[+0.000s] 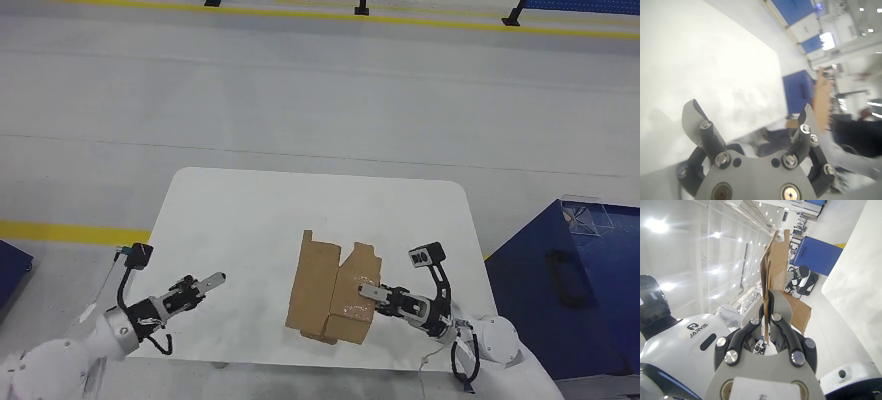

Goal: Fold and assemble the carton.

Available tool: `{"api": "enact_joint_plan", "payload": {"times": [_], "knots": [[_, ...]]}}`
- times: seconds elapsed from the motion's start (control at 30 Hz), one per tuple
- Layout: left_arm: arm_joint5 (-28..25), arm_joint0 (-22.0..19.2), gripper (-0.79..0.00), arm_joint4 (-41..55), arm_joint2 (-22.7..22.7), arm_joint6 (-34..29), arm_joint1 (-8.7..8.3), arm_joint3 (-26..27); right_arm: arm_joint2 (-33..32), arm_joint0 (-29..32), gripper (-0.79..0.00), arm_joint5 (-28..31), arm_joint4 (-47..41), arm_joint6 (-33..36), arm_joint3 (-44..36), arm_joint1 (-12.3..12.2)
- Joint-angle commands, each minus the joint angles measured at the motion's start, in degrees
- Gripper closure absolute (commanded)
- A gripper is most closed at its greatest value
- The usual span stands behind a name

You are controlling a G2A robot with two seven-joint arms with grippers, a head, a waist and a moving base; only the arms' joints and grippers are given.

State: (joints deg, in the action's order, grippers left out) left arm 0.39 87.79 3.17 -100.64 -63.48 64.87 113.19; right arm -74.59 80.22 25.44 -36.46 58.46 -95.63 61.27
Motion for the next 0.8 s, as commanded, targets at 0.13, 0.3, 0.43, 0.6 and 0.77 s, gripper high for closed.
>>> {"api": "enact_joint_plan", "payload": {"times": [0.13, 0.3, 0.43, 0.6, 0.77], "knots": [[-0.5, -4.4, -0.785, 11.6, 5.2, -11.7, -0.44, -1.5, 3.9, -2.0, 0.000, -2.9, -6.7, 5.4, 2.5, 0.6], [-1.0, -4.4, -0.785, 9.4, 10.3, -11.4, -0.56, -1.0, 7.4, -3.4, 0.000, -2.5, -5.4, 7.4, 4.1, 1.2], [-0.7, -4.8, -0.499, 9.8, 12.8, -11.5, -0.69, -1.3, 8.9, -4.4, 0.000, -1.9, -4.4, 8.5, 5.0, 1.5], [1.7, -6.1, 0.000, 15.4, 13.9, -14.4, -0.97, -3.3, 10.2, -5.1, 0.000, -1.8, -4.0, 8.9, 5.2, 1.8], [2.4, -7.1, 0.000, 18.1, 14.2, -15.4, -1.29, -5.4, 10.8, -5.5, 0.000, -1.8, -3.5, 9.2, 5.3, 2.0]]}}
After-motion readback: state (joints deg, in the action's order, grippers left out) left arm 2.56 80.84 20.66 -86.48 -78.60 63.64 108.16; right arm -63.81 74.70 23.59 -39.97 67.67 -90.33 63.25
